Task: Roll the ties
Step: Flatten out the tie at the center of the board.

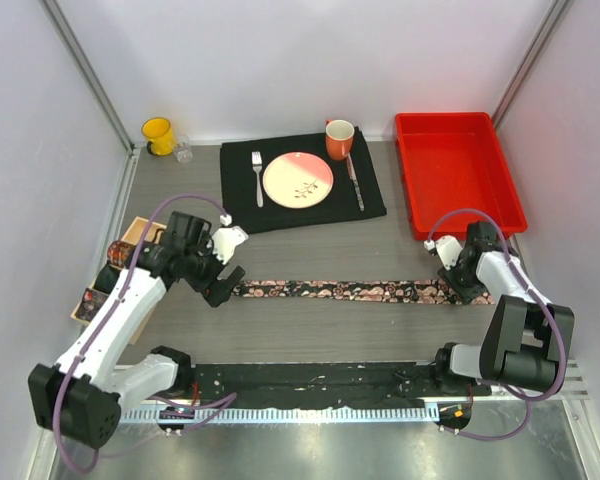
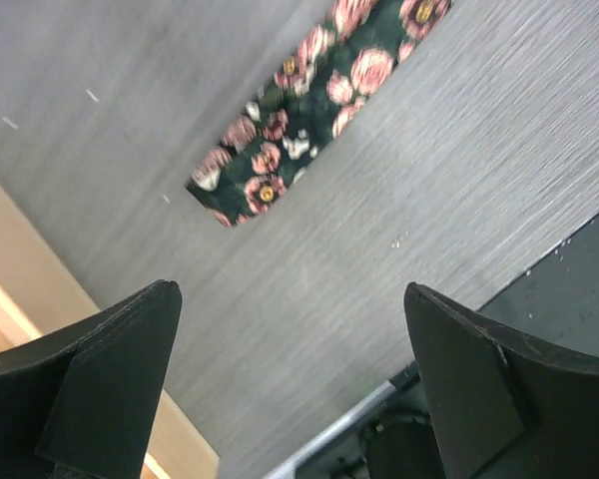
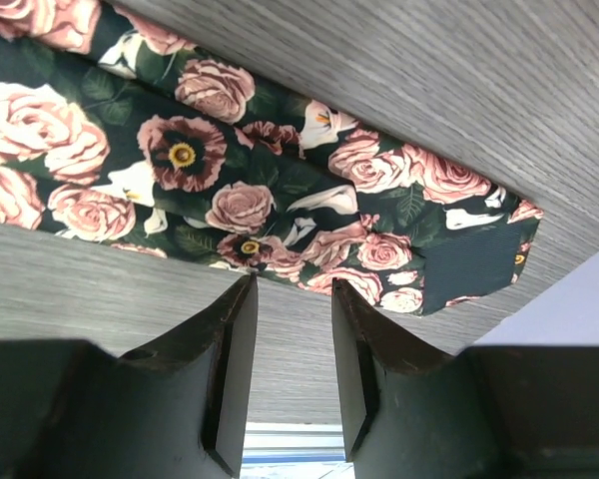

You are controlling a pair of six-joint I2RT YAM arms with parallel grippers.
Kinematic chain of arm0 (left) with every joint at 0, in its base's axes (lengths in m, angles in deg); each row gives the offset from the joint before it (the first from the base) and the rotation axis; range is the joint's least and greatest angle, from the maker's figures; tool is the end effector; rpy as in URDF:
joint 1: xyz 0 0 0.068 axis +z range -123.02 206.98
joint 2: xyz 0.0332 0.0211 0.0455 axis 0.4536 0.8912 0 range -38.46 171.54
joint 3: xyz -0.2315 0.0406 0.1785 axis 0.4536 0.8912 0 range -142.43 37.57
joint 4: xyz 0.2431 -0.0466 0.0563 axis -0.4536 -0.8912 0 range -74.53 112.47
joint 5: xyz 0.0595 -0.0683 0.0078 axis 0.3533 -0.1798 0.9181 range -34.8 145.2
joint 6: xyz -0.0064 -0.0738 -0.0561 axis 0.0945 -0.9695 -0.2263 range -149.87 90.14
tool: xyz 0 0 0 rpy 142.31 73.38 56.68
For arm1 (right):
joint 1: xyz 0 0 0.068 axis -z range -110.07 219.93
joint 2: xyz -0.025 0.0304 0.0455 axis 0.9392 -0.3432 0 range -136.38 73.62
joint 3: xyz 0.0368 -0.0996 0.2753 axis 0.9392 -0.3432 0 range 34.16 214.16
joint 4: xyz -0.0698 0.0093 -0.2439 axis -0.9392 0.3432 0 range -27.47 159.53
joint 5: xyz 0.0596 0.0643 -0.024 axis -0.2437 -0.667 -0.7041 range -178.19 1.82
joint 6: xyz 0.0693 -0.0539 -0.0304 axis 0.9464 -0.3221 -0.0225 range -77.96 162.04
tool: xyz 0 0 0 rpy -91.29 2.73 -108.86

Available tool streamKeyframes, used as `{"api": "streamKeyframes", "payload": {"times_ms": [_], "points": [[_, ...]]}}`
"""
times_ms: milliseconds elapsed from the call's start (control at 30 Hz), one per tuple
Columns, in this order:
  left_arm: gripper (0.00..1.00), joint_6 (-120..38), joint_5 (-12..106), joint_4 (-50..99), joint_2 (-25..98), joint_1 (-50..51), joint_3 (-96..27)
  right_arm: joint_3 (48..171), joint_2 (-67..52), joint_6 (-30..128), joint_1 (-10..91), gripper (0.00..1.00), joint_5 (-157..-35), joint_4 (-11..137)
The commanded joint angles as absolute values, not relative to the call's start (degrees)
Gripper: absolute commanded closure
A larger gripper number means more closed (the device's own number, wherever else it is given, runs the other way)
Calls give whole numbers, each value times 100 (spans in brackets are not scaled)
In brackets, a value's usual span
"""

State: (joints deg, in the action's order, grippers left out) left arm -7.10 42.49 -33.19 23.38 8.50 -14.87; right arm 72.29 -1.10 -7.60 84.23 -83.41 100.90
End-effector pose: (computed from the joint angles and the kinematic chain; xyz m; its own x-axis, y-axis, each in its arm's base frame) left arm 0.1778 -0.0789 0.2459 -0.6393 0.6116 -0.4660 0.6990 0.7148 -0.0209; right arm 0.2029 -0.0589 0.1453 -0.8096 -0.5772 -0.1068 -0.5401 0.8037 -0.2499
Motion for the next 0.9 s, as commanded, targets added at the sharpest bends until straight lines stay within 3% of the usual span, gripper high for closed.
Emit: {"api": "streamKeyframes", "payload": {"times_ms": [0, 300, 533, 867], "points": [[0, -307, 3886, -3026, 1963, 852, -1840, 7791, 76, -876, 8399, 60, -8563, 10374], [0, 1741, 2752, -3818, 3000, 834, -2430, 8601, 50, -832, 8425, 59, -9442, 11482], [0, 2015, 3785, -2817, 3580, 98, -2071, 8268, -407, -770, 8416, 59, -9249, 11211], [0, 2076, 4034, -1613, 4704, -730, -1824, 8056, -873, -762, 8425, 61, -8845, 10578]]}}
